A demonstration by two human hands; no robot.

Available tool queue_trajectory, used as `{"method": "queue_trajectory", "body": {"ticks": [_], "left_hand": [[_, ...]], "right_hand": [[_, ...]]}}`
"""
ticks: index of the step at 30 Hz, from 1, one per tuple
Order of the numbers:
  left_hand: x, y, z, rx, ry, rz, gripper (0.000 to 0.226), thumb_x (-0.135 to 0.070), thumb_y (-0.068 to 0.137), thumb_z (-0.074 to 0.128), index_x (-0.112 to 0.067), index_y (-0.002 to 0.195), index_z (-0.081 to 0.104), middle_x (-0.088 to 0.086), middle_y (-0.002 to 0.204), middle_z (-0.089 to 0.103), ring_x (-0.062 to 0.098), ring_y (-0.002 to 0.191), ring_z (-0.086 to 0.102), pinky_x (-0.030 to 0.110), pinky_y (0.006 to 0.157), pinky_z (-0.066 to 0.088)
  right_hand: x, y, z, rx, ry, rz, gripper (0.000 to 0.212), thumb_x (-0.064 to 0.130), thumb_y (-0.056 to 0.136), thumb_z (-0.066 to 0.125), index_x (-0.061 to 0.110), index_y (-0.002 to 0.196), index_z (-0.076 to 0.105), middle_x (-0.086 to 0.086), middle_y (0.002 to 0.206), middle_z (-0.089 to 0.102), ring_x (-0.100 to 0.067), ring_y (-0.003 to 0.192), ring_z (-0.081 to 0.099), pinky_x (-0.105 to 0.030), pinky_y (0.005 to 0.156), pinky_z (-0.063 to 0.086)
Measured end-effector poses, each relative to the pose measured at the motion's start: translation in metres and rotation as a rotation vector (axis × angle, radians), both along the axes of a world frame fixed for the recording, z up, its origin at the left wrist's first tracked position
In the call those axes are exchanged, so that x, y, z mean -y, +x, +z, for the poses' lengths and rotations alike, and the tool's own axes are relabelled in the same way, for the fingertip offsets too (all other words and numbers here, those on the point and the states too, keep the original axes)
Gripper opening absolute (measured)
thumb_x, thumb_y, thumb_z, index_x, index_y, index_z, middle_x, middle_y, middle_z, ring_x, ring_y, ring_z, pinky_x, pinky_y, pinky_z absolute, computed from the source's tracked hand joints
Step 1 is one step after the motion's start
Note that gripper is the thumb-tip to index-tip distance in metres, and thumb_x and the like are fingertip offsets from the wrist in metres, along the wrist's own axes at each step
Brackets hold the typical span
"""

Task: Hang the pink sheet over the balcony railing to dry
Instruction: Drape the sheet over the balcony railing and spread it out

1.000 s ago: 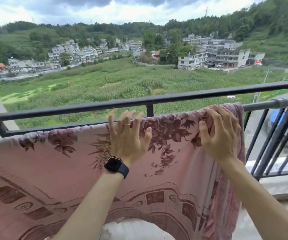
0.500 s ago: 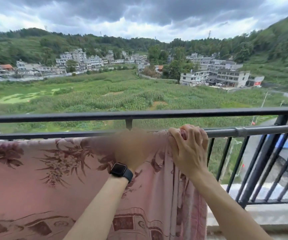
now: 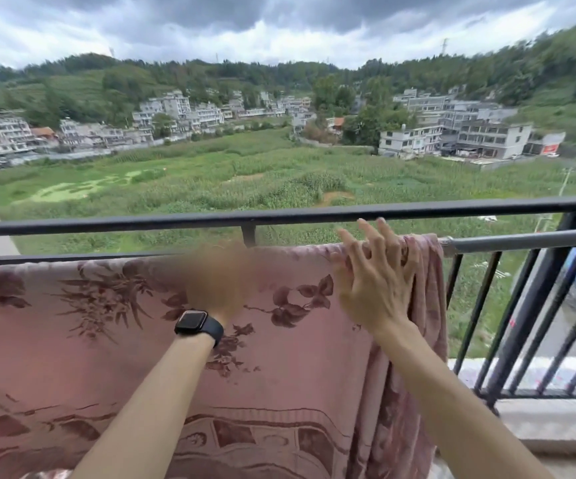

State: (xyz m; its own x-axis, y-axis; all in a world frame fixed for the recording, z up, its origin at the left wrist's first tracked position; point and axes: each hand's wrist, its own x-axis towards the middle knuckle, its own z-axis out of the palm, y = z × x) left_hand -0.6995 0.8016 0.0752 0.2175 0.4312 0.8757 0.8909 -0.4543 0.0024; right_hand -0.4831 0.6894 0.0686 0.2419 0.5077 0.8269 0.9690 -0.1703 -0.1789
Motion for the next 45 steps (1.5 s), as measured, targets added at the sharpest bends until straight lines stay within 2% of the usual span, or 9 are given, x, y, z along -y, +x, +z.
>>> {"method": "queue_trajectory", "body": {"ticks": [8, 11, 15, 20, 27, 31, 35, 40, 45], "left_hand": [[-0.006, -0.001, -0.003, -0.051, 0.057, -0.015, 0.053, -0.049, 0.101, 0.027, -0.016, 0.088, 0.066, 0.007, 0.085, 0.068, 0.027, 0.076, 0.055, 0.041, 0.081, 0.036], [-0.005, 0.001, -0.002, -0.007, 0.023, -0.037, 0.055, -0.05, 0.1, 0.024, -0.016, 0.088, 0.066, 0.006, 0.084, 0.067, 0.026, 0.076, 0.053, 0.04, 0.08, 0.035], [0.007, 0.0, 0.001, -0.005, -0.039, -0.005, 0.047, -0.043, 0.098, 0.031, -0.014, 0.091, 0.068, 0.009, 0.088, 0.069, 0.028, 0.079, 0.056, 0.042, 0.084, 0.035], [0.048, 0.063, 0.017, -0.037, -0.09, -0.174, 0.035, -0.039, 0.094, 0.041, -0.021, 0.11, 0.066, 0.004, 0.1, 0.071, 0.025, 0.094, 0.062, 0.048, 0.1, 0.036], [0.052, 0.113, -0.004, -0.218, -0.035, -0.276, 0.037, -0.038, 0.098, 0.053, -0.024, 0.132, 0.055, 0.006, 0.104, 0.061, 0.028, 0.092, 0.056, 0.044, 0.089, 0.04], [0.038, 0.111, -0.011, -0.21, 0.03, -0.267, 0.036, -0.038, 0.098, 0.049, -0.023, 0.131, 0.052, 0.007, 0.102, 0.057, 0.028, 0.087, 0.051, 0.045, 0.086, 0.037], [0.05, 0.121, -0.011, -0.154, -0.039, -0.247, 0.042, -0.044, 0.092, 0.046, -0.023, 0.127, 0.053, 0.006, 0.102, 0.05, 0.026, 0.09, 0.046, 0.048, 0.09, 0.034], [0.063, 0.132, -0.003, -0.082, -0.142, -0.244, 0.043, -0.05, 0.093, 0.033, -0.022, 0.119, 0.053, 0.004, 0.099, 0.056, 0.023, 0.092, 0.048, 0.044, 0.093, 0.029], [0.057, 0.123, -0.007, -0.083, -0.078, -0.263, 0.039, -0.041, 0.095, 0.038, -0.022, 0.122, 0.058, 0.004, 0.1, 0.059, 0.026, 0.092, 0.051, 0.046, 0.094, 0.034]], "right_hand": [[0.019, 0.036, -0.007, 0.135, -0.104, 0.025, 0.037, 0.034, 0.102, 0.042, 0.029, 0.135, 0.056, 0.001, 0.136, 0.055, -0.025, 0.139, 0.042, -0.05, 0.121, 0.016], [0.034, 0.038, -0.009, -0.151, 0.023, -0.058, 0.041, 0.041, 0.094, 0.053, 0.031, 0.134, 0.054, -0.004, 0.148, 0.041, -0.027, 0.144, 0.03, -0.052, 0.119, 0.014], [0.06, 0.053, -0.018, -0.551, 0.195, -0.059, 0.048, 0.046, 0.091, 0.063, 0.04, 0.135, 0.043, -0.005, 0.139, 0.035, -0.026, 0.117, 0.045, -0.045, 0.085, 0.047], [0.066, 0.057, -0.007, -0.542, 0.139, 0.124, 0.045, 0.018, 0.095, 0.063, 0.031, 0.132, 0.041, -0.004, 0.099, 0.063, -0.022, 0.077, 0.058, -0.029, 0.055, 0.042], [0.092, 0.121, 0.029, -0.333, 0.197, -0.175, 0.029, 0.007, 0.093, 0.06, 0.017, 0.119, 0.065, -0.014, 0.106, 0.06, -0.031, 0.097, 0.058, -0.015, 0.061, 0.027], [0.111, 0.132, -0.002, -0.413, 0.049, -0.234, 0.042, 0.044, 0.099, 0.047, 0.022, 0.134, 0.055, -0.018, 0.106, 0.059, -0.035, 0.097, 0.058, -0.033, 0.067, 0.04], [0.107, 0.113, -0.024, -0.432, -0.016, -0.347, 0.055, 0.02, 0.09, 0.058, 0.023, 0.144, 0.046, -0.018, 0.133, 0.048, -0.038, 0.12, 0.047, -0.055, 0.093, 0.044], [0.065, 0.07, 0.004, -0.218, 0.109, -0.088, 0.042, 0.03, 0.094, 0.048, 0.023, 0.135, 0.052, 0.001, 0.146, 0.046, -0.021, 0.142, 0.034, -0.043, 0.115, 0.025], [0.036, 0.088, 0.01, -0.049, -0.143, 0.072, 0.037, 0.041, 0.104, 0.028, 0.029, 0.118, 0.061, 0.012, 0.114, 0.063, -0.016, 0.115, 0.05, -0.036, 0.11, 0.022]]}}
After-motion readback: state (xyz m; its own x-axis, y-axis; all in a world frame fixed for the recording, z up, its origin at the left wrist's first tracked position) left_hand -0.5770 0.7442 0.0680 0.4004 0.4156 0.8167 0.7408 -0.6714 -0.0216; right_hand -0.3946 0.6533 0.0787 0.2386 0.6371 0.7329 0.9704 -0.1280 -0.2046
